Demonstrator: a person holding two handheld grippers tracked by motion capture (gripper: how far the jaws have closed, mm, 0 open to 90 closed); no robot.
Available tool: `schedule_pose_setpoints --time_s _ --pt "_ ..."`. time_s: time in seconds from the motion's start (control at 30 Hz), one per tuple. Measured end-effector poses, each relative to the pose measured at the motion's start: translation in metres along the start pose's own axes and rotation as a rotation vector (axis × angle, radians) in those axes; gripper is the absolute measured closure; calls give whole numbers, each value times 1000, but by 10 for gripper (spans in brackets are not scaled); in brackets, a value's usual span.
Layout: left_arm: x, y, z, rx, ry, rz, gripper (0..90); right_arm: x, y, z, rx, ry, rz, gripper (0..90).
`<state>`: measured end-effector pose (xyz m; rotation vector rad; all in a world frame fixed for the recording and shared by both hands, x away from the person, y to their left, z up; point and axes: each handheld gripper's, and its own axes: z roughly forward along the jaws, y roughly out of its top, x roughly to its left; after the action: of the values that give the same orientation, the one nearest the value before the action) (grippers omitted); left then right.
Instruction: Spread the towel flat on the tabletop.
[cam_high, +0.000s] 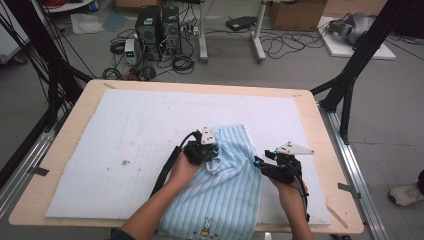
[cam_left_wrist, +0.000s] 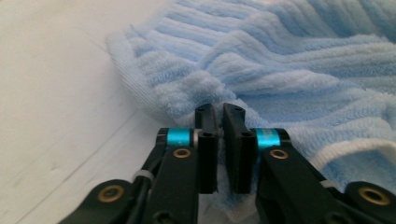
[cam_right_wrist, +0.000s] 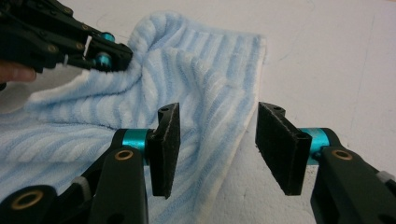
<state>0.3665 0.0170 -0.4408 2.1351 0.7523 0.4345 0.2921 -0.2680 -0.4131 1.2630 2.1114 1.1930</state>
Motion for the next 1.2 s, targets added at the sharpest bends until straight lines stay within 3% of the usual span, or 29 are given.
schedule_pose_setpoints --time_s 0.1,0.27,0.37,0.47,0.57,0.6,0.67,0.77,0.83,0.97,1.2 --pt "17 -5 -9 -2 28 -32 860 0 0 -1 0 3 4 498" --pt "60 -22 -27 -9 84 -155 863 0 -1 -1 -2 7 5 498" --pt "80 -29 -34 -13 122 -195 863 1 0 1 -2 12 6 498" --pt "96 -33 -39 -13 174 -200 865 3 0 3 1 18 1 498" --pt "111 -41 -43 -33 201 -271 859 5 0 5 7 28 -7 497" --pt "113 -42 -44 -39 203 -289 813 5 0 5 8 31 -7 497" --pt "115 -43 -47 -54 209 -322 588 5 0 6 5 35 -11 497" --pt "114 -44 -59 -112 208 -319 504 4 1 7 3 43 -8 493" --pt "114 -47 -70 -152 184 -331 456 4 2 9 2 46 -7 489" --pt "114 -57 -87 -186 135 -348 332 5 7 14 -3 54 -22 470" --pt "105 -76 -105 -202 74 -281 203 1 26 37 12 34 -29 456"
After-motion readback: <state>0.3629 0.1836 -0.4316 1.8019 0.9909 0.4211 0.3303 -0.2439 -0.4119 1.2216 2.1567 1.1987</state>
